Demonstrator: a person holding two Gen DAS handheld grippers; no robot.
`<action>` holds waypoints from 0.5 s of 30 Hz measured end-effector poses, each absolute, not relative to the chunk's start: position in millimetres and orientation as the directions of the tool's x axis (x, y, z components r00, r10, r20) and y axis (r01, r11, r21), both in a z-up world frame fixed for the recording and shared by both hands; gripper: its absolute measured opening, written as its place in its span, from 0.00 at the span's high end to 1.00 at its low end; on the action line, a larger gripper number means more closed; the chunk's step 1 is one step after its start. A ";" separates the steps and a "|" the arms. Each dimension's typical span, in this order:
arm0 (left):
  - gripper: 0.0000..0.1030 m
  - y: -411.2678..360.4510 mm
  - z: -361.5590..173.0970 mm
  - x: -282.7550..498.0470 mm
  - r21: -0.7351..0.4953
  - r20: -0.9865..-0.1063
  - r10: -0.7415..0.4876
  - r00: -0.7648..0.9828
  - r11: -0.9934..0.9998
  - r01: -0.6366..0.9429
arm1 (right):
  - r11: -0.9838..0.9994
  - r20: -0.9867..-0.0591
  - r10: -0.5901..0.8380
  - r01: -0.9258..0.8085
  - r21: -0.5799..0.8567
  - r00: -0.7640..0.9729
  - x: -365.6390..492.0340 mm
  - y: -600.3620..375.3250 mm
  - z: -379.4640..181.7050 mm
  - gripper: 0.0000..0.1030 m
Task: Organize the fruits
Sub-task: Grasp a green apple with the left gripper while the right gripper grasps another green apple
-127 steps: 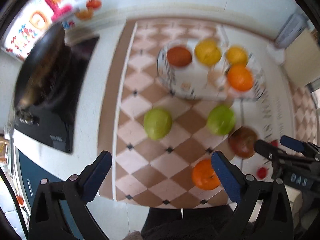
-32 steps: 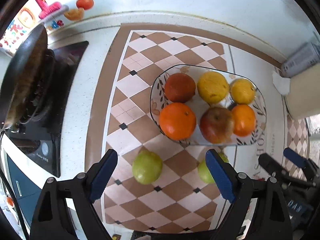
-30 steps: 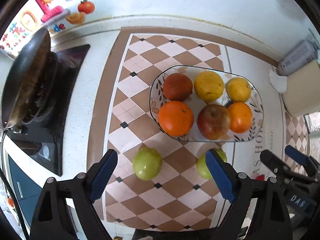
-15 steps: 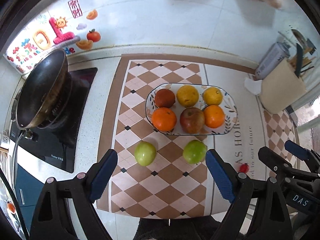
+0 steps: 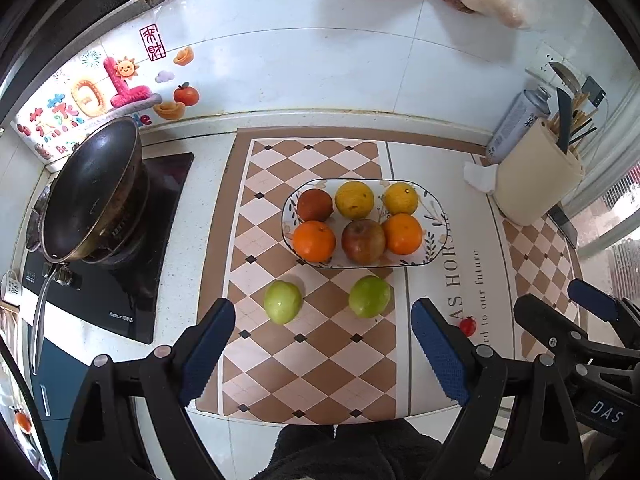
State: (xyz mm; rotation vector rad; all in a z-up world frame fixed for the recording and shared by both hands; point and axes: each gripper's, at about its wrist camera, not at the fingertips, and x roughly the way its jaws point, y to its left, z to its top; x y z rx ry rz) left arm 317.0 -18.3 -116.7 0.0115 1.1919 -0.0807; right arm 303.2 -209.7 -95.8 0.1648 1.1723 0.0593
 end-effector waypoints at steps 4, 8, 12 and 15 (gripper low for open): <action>0.13 -15.3 -120.7 321.1 -0.037 -0.930 -0.056 0.363 0.998 0.058 | 0.982 -0.913 0.154 0.045 0.185 0.378 307.2 -209.4 -101.9 0.09; 0.03 -2.9 -136.4 333.3 -0.006 -0.936 -0.017 0.351 0.999 0.033 | 0.973 -0.919 0.192 0.056 0.224 0.344 319.8 -206.8 -125.6 0.09; 0.03 22.9 -162.8 352.2 0.086 -0.942 0.092 0.323 0.996 -0.031 | 0.966 -0.936 0.228 0.060 0.252 0.268 339.9 -197.1 -170.6 0.09; 0.03 44.9 -192.5 368.0 0.115 -0.958 0.131 0.257 0.991 -0.074 | 0.956 -0.944 0.269 0.065 0.286 0.191 357.9 -182.6 -215.3 0.09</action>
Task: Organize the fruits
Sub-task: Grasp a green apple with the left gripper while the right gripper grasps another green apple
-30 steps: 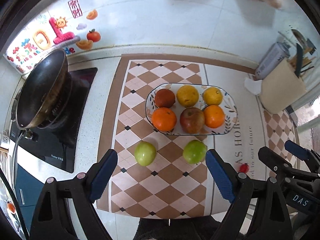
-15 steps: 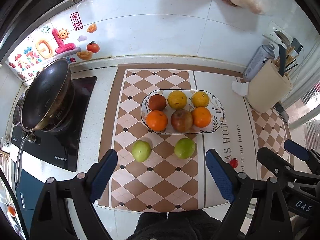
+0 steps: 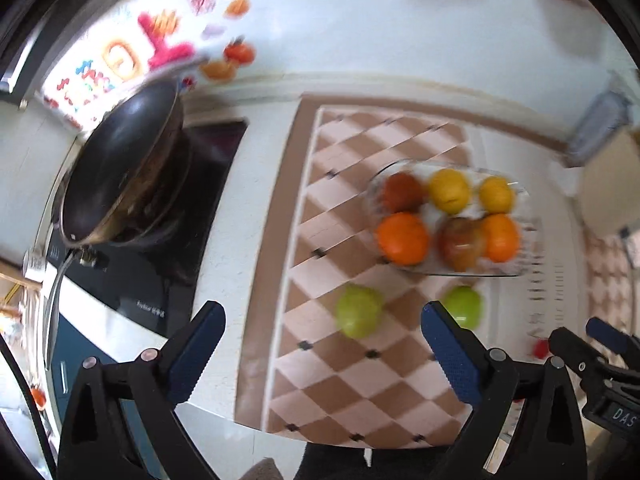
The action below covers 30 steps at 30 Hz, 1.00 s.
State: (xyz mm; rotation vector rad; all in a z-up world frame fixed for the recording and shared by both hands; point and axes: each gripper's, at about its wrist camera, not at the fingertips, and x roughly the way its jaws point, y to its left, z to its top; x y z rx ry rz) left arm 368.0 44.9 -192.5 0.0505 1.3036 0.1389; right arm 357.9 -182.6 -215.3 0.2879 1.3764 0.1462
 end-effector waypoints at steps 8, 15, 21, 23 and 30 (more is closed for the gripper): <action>0.03 65.1 -278.8 391.7 0.068 -0.996 0.073 0.041 0.991 -0.115 | 0.955 -0.958 0.284 0.085 0.286 0.035 389.3 -143.4 -321.8 0.09; 0.08 50.0 -331.3 399.9 -0.036 -0.997 -0.043 -0.070 0.995 -0.095 | 0.955 -0.958 0.287 0.074 0.287 0.003 399.3 -130.7 -356.2 0.39; 0.51 39.7 -343.9 398.5 -0.086 -0.993 -0.092 -0.075 0.993 -0.075 | 0.967 -0.967 0.254 0.014 0.254 -0.016 390.6 -135.2 -355.3 0.39; 0.51 32.9 -342.8 395.2 -0.061 -0.996 -0.064 -0.062 0.997 -0.046 | 0.967 -0.967 0.254 0.018 0.254 -0.026 383.7 -143.6 -355.8 0.39; 0.51 13.9 -324.4 376.0 -0.100 -0.994 -0.101 -0.034 0.995 -0.027 | 0.953 -0.955 0.295 0.079 0.293 -0.020 371.9 -179.5 -348.5 0.40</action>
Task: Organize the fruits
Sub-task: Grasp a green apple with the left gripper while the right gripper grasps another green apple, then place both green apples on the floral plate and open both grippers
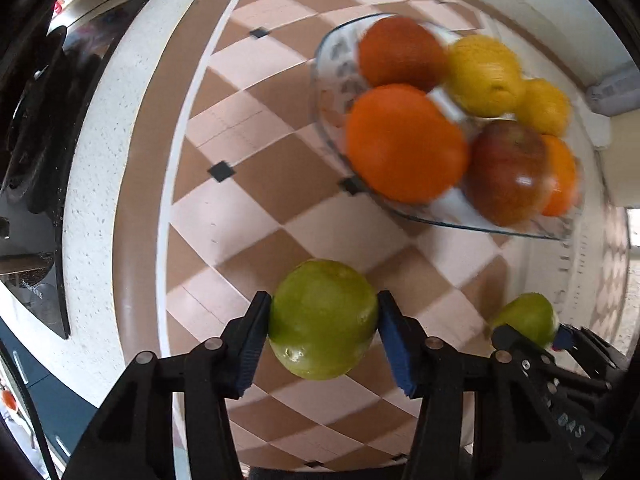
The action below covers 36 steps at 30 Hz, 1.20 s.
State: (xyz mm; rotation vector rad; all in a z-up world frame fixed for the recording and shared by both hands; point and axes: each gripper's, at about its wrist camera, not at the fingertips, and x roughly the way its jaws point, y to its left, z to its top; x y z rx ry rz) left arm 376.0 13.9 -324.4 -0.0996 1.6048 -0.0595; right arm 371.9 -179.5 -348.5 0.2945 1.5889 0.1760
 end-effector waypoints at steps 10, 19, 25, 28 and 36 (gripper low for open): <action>0.51 -93.0 -213.2 442.9 -0.284 -0.954 -0.295 0.046 0.944 0.168 | 0.843 -0.883 0.414 0.273 0.464 0.223 394.6 -263.9 -302.5 0.40; 0.51 -208.4 -264.7 539.1 -0.184 -0.980 -0.144 -0.134 0.913 0.364 | 0.807 -0.863 0.414 0.321 0.496 0.290 449.4 -300.2 -324.4 0.40; 0.51 -234.7 -304.7 559.1 -0.111 -0.980 -0.029 -0.197 0.901 0.419 | 0.769 -0.843 0.463 0.348 0.536 0.274 452.7 -306.0 -346.5 0.39; 0.51 -238.3 -316.5 565.7 -0.103 -0.976 -0.012 -0.216 0.903 0.416 | 0.766 -0.837 0.477 0.340 0.545 0.267 453.1 -305.9 -350.6 0.39; 0.50 -244.0 -329.4 564.9 -0.100 -0.971 0.009 -0.239 0.892 0.441 | 0.762 -0.822 0.519 0.308 0.570 0.235 462.8 -300.8 -350.2 0.38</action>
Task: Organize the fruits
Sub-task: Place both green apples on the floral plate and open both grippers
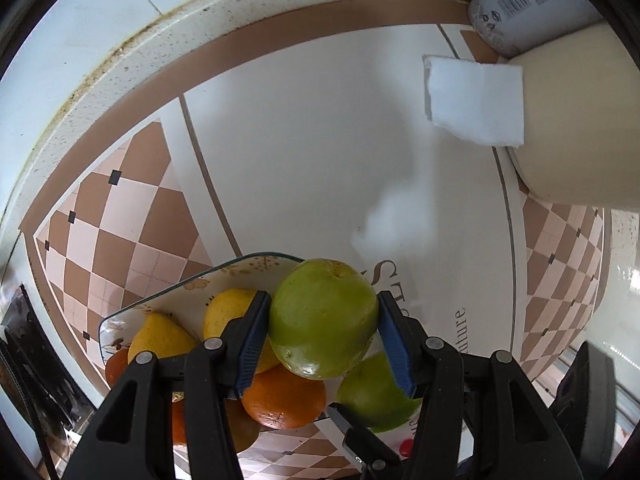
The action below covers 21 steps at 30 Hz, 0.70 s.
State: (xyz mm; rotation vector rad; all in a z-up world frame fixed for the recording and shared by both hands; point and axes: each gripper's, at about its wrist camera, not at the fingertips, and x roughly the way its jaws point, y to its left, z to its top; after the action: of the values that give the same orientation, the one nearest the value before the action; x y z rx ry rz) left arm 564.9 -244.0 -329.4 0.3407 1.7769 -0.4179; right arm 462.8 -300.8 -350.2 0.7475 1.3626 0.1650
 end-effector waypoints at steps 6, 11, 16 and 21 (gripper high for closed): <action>0.49 -246.2 -331.8 563.4 -0.104 -0.968 0.013 -0.251 0.890 0.443 | 0.785 -0.835 0.517 0.285 0.550 0.187 473.8 -292.5 -349.6 0.35; 0.45 -233.2 -321.1 563.8 -0.122 -0.968 -0.017 -0.251 0.904 0.410 | 0.792 -0.842 0.512 0.286 0.540 0.171 474.2 -291.2 -350.4 0.35; 0.20 -208.7 -298.9 567.4 -0.172 -0.972 -0.105 -0.209 0.927 0.333 | 0.812 -0.859 0.483 0.281 0.511 0.169 467.1 -299.8 -338.0 0.24; 0.17 -152.5 -267.9 557.9 -0.204 -0.978 -0.188 -0.096 0.957 0.207 | 0.896 -0.917 0.368 0.206 0.394 0.156 461.7 -286.0 -317.2 0.24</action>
State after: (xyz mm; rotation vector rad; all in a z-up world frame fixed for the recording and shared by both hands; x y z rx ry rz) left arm 557.9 -152.5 -267.9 0.0153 1.6336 -0.3305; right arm 461.7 -286.0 -317.2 0.4885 1.4272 0.1222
